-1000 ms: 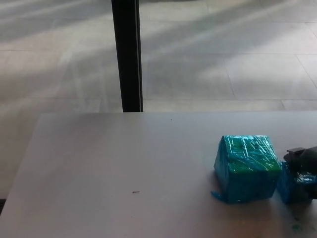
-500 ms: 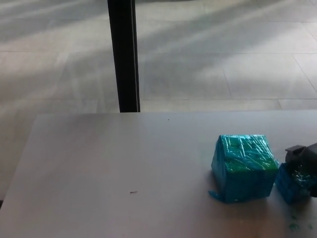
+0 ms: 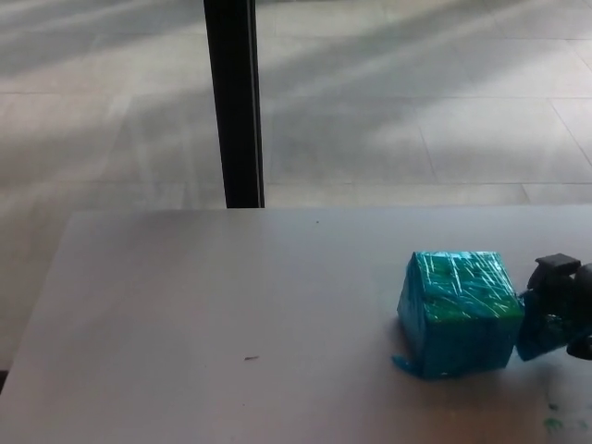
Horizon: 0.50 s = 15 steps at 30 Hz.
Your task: The robot uses its right hand to pick up the small cube kept on the middle on the desk and place it on the bigger cube kept next to it
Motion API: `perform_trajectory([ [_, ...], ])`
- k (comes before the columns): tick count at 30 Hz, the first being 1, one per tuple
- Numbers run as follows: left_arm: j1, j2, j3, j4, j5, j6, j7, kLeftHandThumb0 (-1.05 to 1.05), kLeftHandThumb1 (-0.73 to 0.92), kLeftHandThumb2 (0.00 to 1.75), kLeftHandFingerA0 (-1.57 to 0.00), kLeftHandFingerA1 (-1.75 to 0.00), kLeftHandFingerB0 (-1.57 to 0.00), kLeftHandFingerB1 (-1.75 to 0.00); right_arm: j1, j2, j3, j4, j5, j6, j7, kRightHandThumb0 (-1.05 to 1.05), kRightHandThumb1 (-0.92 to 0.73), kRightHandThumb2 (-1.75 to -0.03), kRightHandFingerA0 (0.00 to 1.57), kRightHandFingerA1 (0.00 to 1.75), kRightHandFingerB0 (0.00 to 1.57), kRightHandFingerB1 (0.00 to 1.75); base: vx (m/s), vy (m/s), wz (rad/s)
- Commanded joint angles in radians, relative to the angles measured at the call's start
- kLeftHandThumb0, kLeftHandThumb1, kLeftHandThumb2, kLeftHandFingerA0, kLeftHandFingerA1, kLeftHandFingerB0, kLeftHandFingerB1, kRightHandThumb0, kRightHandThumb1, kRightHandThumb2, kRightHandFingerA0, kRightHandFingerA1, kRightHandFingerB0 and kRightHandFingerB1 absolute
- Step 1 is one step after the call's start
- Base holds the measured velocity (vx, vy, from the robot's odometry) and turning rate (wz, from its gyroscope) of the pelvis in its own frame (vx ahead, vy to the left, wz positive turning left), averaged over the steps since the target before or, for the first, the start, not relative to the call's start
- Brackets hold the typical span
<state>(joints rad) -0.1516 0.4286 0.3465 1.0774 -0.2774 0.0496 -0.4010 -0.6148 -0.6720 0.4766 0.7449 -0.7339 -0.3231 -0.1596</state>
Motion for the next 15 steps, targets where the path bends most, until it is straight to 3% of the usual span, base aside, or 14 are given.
perform_trajectory([
  [1, 0.006, 0.028, 0.001, 0.012, 0.016, -0.028, -0.01, -0.9, 0.65, 1.03, -0.22, -0.47, -0.11, -0.41, 0.003, -0.046, -0.051, 0.022, 0.005, -0.097, -0.105, -0.32, -0.51, -0.97, 1.14, 1.29, 0.84, 0.97, 0.0, 0.0, 0.0],
  [2, 0.005, 0.028, 0.001, 0.013, 0.017, -0.029, -0.008, -0.9, 0.65, 1.03, -0.22, -0.47, -0.11, -0.41, 0.001, -0.053, -0.057, 0.021, 0.004, -0.104, -0.102, -0.32, -0.51, -0.97, 1.14, 1.29, 0.84, 0.97, 0.0, 0.0, 0.0],
  [3, 0.004, 0.028, 0.003, 0.016, 0.013, -0.028, -0.012, -0.9, 0.65, 1.02, -0.22, -0.47, -0.12, -0.41, -0.001, -0.065, -0.07, 0.014, 0.009, -0.104, -0.09, -0.3, -0.68, -0.65, 0.89, 1.66, 0.84, 1.06, 0.0, 0.0, 0.0],
  [4, 0.004, 0.028, 0.002, 0.017, 0.014, -0.031, -0.011, -0.9, 0.65, 1.03, -0.22, -0.47, -0.12, -0.41, -0.007, -0.075, -0.083, 0.014, 0.019, -0.108, -0.073, -0.31, -0.67, -0.65, 0.9, 1.62, 0.88, 0.81, 0.0, 0.0, 0.0],
  [5, 0.005, 0.029, -0.004, 0.018, 0.021, -0.038, -0.01, -0.9, 0.66, 1.03, -0.22, -0.47, -0.11, -0.41, -0.012, -0.084, -0.094, 0.001, 0.021, -0.092, -0.046, -0.33, -0.68, -0.67, 0.91, 1.59, 0.86, 0.68, 0.0, 0.0, 0.0],
  [6, 0.005, 0.029, -0.004, 0.019, 0.022, -0.039, -0.01, -0.9, 0.66, 1.03, -0.22, -0.47, -0.11, -0.41, -0.012, -0.085, -0.1, 0.0, 0.019, -0.092, -0.042, -0.33, -0.68, -0.67, 0.91, 1.59, 0.86, 0.68, 0.0, 0.0, 0.0],
  [7, -0.003, 0.029, 0.002, 0.023, 0.015, -0.036, -0.008, -0.92, 0.83, 0.66, -0.3, -0.35, -0.19, -0.29, -0.04, -0.088, -0.102, 0.009, 0.009, -0.092, -0.04, -0.31, -0.69, -0.67, 0.93, 1.58, 0.88, 0.78, 0.0, 0.0, 0.0],
  [8, -0.005, 0.027, 0.007, 0.024, 0.009, -0.035, -0.01, -0.93, 0.82, 0.66, -0.29, -0.35, -0.18, -0.29, -0.052, -0.105, -0.114, 0.007, 0.015, -0.102, -0.027, -0.23, -0.6, -0.82, 0.91, 1.65, 0.88, 0.97, 0.0, 0.0, 0.0],
  [9, -0.006, 0.026, 0.011, 0.027, 0.004, -0.031, -0.013, -0.93, 0.81, 0.66, -0.29, -0.35, -0.18, -0.29, -0.064, -0.117, -0.118, -0.003, 0.011, -0.096, -0.004, -0.24, -0.61, -0.78, 0.91, 1.63, 0.89, 0.81, 0.0, 0.0, 0.0],
  [10, -0.007, 0.028, 0.012, 0.029, 0.004, -0.034, -0.014, -0.93, 0.82, 0.66, -0.28, -0.35, -0.18, -0.29, -0.087, -0.124, -0.115, 0.001, 0.004, -0.105, 0.007, -0.25, -0.62, -0.78, 0.88, 1.65, 0.81, 1.13, 0.0, 0.0, 0.0],
  [11, -0.006, 0.027, 0.012, 0.024, 0.004, -0.032, -0.017, -0.92, 0.83, 0.66, -0.27, -0.35, -0.17, -0.29, -0.101, -0.132, -0.124, 0.012, 0.019, -0.132, 0.012, -0.2, -0.53, -0.92, 0.94, 1.69, 0.67, 1.4, 0.0, 0.0, 0.0],
  [12, -0.005, 0.027, 0.012, 0.022, 0.004, -0.032, -0.017, -0.92, 0.83, 0.66, -0.27, -0.35, -0.17, -0.29, -0.107, -0.136, -0.127, 0.018, 0.025, -0.144, 0.014, -0.2, -0.53, -0.92, 0.94, 1.69, 0.67, 1.4, 0.0, 0.0, 0.0],
  [13, -0.006, 0.027, 0.012, 0.024, 0.005, -0.032, -0.02, -0.93, 0.67, 1.05, -0.19, -0.47, -0.05, -0.37, -0.116, -0.14, -0.124, 0.019, 0.017, -0.146, 0.018, -0.27, -0.53, -0.92, 0.86, 1.71, 0.72, 1.46, 0.0, 0.0, 0.0],
  [15, -0.003, 0.029, 0.002, 0.019, 0.016, -0.032, -0.018, -0.9, 0.66, 1.05, -0.2, -0.47, -0.08, -0.38, -0.165, -0.161, -0.112, 0.01, -0.004, -0.157, 0.053, -0.21, -0.54, -0.98, 1.03, 1.73, 0.67, 1.43, 0.0, 0.0, 0.0],
])
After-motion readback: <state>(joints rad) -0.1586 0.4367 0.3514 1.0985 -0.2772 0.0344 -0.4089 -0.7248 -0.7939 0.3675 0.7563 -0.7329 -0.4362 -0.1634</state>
